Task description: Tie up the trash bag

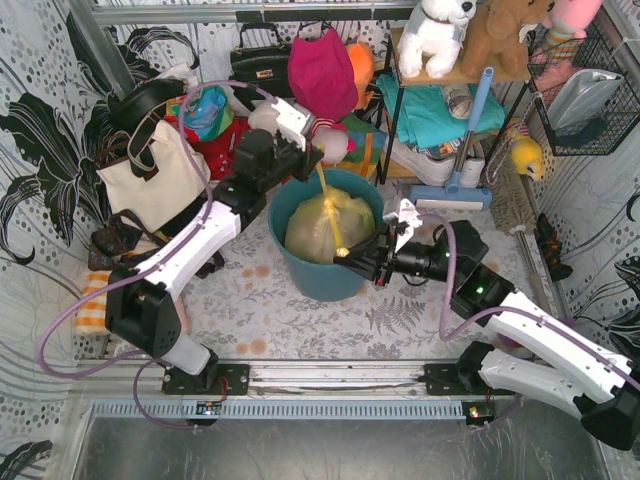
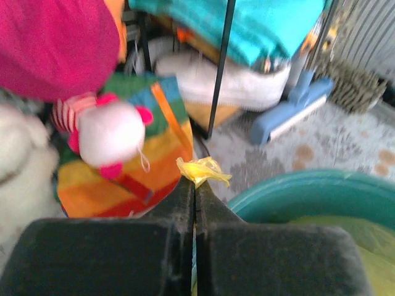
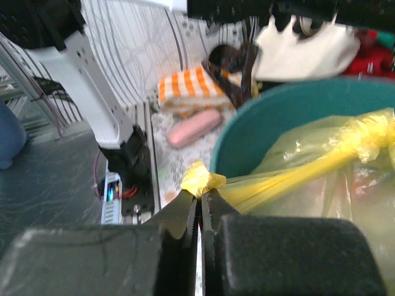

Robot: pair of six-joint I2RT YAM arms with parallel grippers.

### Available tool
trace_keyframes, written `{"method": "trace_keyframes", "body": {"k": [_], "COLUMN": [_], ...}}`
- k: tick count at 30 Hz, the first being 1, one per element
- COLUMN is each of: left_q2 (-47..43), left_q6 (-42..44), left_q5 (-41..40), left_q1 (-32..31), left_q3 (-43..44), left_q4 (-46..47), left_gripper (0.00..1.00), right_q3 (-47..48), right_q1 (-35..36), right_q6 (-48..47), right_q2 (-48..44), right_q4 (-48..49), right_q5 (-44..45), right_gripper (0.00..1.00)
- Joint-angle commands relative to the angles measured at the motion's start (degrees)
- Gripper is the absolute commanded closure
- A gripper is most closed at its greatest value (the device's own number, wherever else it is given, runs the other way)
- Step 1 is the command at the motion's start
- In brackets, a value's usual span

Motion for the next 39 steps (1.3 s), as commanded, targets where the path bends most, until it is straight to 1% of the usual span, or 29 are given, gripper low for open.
{"method": "trace_keyframes", "body": {"k": [1,3,5,10,12,14,16,19,23,24,26,28,33,35,37,39], "left_q2": [3.11,4.05,4.67,4.42,3.76,2.88,2.3,2.08,2.16,2.37,3.36,4.16,4.66,5.08,5.21,5.13], "left_q6": [0.79,1.23,1.45,0.58,0.17,0.04,0.4,0.93,1.31,1.35,1.67,1.87,3.05,3.56,3.59,3.41], "left_q5": [-3.14,-3.18,-2.73,-0.45,-0.19,-0.53,-1.26,-3.83,-8.16,-9.17,-9.47,-8.42,-7.28,-6.62,-6.25,-6.7], "left_q1": [1.26,1.26,1.35,1.36,1.27,1.29,1.3,1.28,1.26,1.35,1.36,1.35,1.38,1.35,1.35,1.38], "left_q3": [-3.58,-1.94,1.0,10.72,12.54,12.4,10.64,6.04,-2.25,-3.18,-2.37,0.91,10.61,13.6,14.5,12.74], "left_q4": [6.98,6.78,5.61,1.03,0.43,0.62,1.01,2.08,7.86,8.78,8.5,6.66,2.32,0.99,1.23,3.15], "left_gripper": [1.0,1.0,1.0,1.0,1.0,1.0,1.0,1.0,1.0,1.0,1.0,1.0,1.0,1.0,1.0,1.0], "right_q3": [-5.46,-5.71,-3.96,4.85,7.42,8.2,6.26,0.56,-7.6,-8.6,-9.06,-6.6,5.79,8.75,8.55,5.9], "right_q1": [0.29,0.28,0.29,0.25,0.29,0.29,0.29,0.29,0.28,0.29,0.29,0.29,0.29,0.27,0.29,0.29], "right_q6": [5.66,5.79,5.59,3.2,2.63,2.6,3.36,5.33,9.38,9.96,10.28,9.52,3.9,2.56,2.64,4.05], "right_q2": [-2.74,-2.73,-2.16,0.1,0.68,1.03,0.93,-0.46,-2.45,-2.7,-2.8,-2.09,0.68,1.31,1.28,0.76], "right_q4": [2.83,3.26,3.32,0.63,0.56,0.38,0.97,2.67,7.49,8.25,8.85,7.34,-1.01,-3.29,-3.19,-1.32], "right_q5": [-0.4,-0.47,-0.82,-1.62,-1.85,-2.24,-2.24,-0.66,1.31,1.72,2.16,0.97,-2.11,-2.11,-2.18,-2.17], "right_gripper": [1.0,1.0,1.0,1.0,1.0,1.0,1.0,1.0,1.0,1.0,1.0,1.0,1.0,1.0,1.0,1.0]}}
